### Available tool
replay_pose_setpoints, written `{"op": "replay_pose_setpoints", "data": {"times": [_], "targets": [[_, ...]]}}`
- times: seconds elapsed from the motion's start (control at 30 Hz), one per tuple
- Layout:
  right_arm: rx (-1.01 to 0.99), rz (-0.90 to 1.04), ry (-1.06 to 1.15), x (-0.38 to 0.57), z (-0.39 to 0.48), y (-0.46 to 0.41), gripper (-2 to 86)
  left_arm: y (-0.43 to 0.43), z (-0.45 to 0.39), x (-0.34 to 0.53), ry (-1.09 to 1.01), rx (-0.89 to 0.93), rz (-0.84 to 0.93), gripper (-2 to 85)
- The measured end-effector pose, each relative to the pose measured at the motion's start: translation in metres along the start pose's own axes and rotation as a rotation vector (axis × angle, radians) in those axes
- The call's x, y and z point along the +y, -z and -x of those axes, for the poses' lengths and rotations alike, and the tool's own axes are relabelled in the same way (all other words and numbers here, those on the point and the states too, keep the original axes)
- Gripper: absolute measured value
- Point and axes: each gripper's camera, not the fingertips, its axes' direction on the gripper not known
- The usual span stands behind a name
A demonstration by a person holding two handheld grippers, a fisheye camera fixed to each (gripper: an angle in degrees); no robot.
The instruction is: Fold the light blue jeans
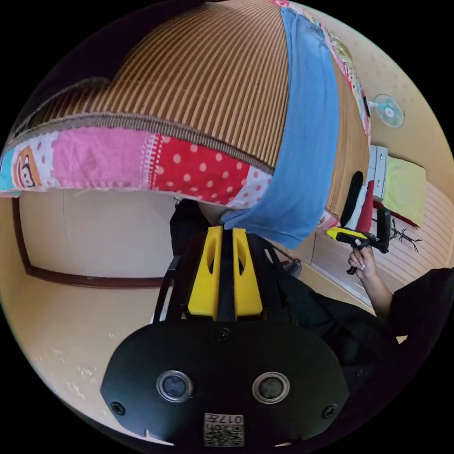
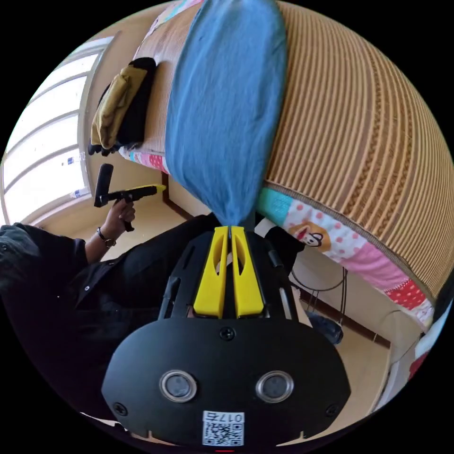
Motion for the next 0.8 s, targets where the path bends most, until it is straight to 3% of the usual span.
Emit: {"op": "replay_pose_setpoints", "data": {"times": [0.07, 0.17, 0.3, 0.53, 0.63, 0.8], "targets": [[-0.068, -0.136, -0.034, -0.011, -0.022, 0.029, 3.9, 0.033, -0.006, -0.021, -0.053, 0.126, -0.184, 6.4], [-0.149, -0.301, -0.038, -0.051, -0.056, 0.060, 6.2, 0.045, -0.011, -0.077, -0.109, 0.273, -0.240, 8.9], [-0.307, -0.441, -0.025, -0.126, -0.093, 0.076, 9.9, 0.047, -0.019, -0.153, -0.151, 0.280, -0.274, 11.4], [-0.460, -0.444, 0.023, -0.210, -0.109, 0.070, 11.9, 0.043, -0.033, -0.247, -0.225, 0.172, -0.343, 12.3], [-0.436, -0.402, 0.025, -0.183, -0.102, 0.049, 11.1, 0.034, -0.034, -0.236, -0.252, 0.138, -0.379, 11.5], [-0.462, -0.416, -0.045, -0.120, -0.111, 0.022, 9.4, 0.009, -0.012, -0.203, -0.215, 0.267, -0.320, 9.7]]}}
